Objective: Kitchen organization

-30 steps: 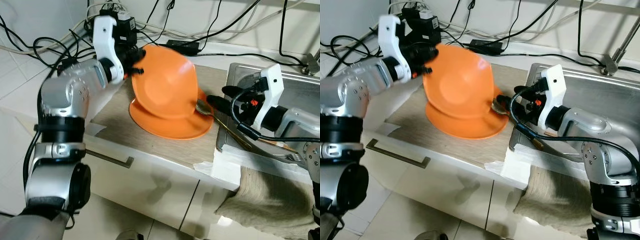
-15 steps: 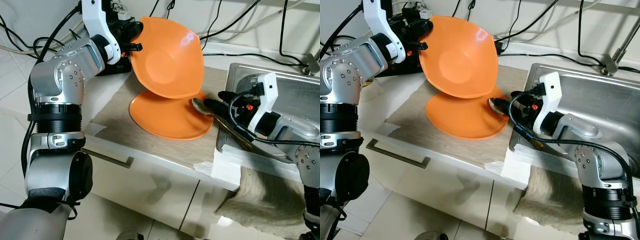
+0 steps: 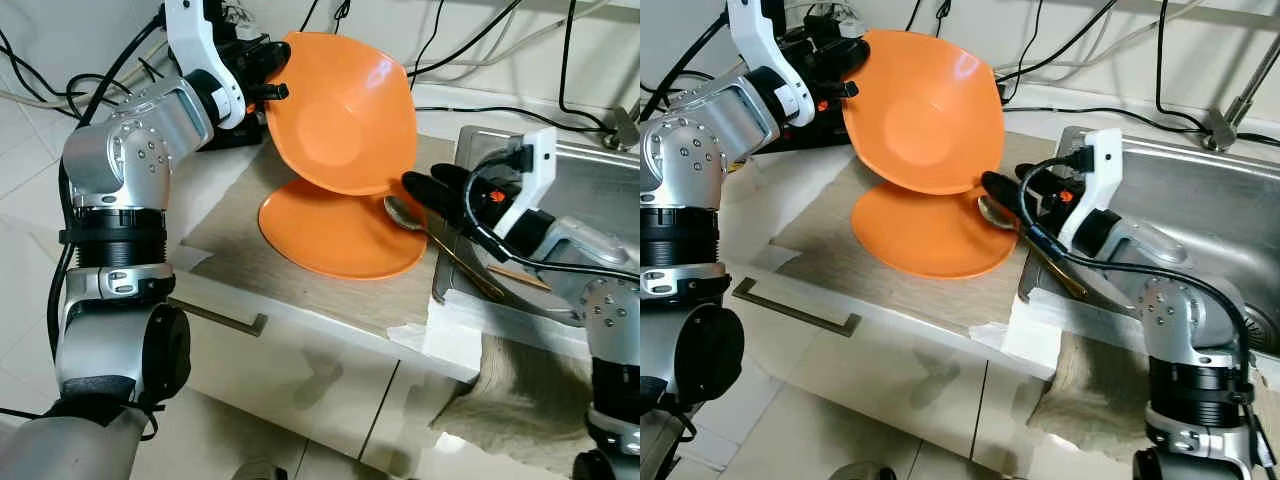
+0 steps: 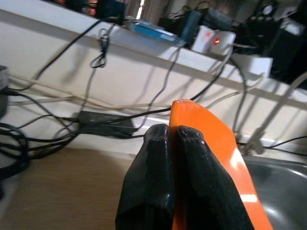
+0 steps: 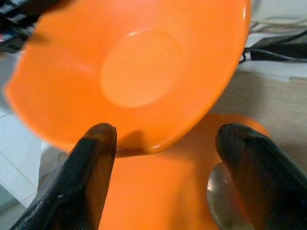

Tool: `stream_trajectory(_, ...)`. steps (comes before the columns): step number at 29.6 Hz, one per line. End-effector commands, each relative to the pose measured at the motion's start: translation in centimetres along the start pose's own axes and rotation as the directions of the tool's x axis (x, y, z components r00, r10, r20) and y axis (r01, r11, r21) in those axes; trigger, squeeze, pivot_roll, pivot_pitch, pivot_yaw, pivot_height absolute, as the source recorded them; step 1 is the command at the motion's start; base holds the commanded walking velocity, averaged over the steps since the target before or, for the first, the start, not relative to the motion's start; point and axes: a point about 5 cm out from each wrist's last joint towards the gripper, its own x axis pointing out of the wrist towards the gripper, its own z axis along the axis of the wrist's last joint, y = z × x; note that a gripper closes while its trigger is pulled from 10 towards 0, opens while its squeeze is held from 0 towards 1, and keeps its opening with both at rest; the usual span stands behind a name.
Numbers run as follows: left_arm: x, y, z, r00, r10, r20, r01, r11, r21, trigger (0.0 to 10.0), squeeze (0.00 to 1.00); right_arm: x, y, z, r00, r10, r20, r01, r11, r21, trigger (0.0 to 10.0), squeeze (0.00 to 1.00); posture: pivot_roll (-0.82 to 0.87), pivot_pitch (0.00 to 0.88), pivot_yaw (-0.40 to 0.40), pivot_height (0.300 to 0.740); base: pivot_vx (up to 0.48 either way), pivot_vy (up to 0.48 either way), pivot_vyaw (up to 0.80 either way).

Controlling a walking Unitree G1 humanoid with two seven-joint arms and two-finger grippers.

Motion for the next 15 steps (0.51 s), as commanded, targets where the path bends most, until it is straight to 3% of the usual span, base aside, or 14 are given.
stream_trajectory(1,-0.1,-1.0,1.9,0.997,-0.036,0.064,0.035,0.999,0.011,0.0,0.0,0.4,0.0,0.4,1.0,-0.002,0.019,0.002,1.0,0.003,10.0,0.0,0.0,0.0,0.04,0.74,0.0,0.0,0.0)
stream_trajectory(15,-0.2,-1.9,2.0,0.995,-0.068,0.07,0.072,0.996,-0.046,0.0,0.0,2.8,-0.4,-1.1,0.999,-0.023,0.046,0.02,0.998,0.065,10.0,0.0,0.01,0.0,0.042,0.74,0.0,0.0,0.0)
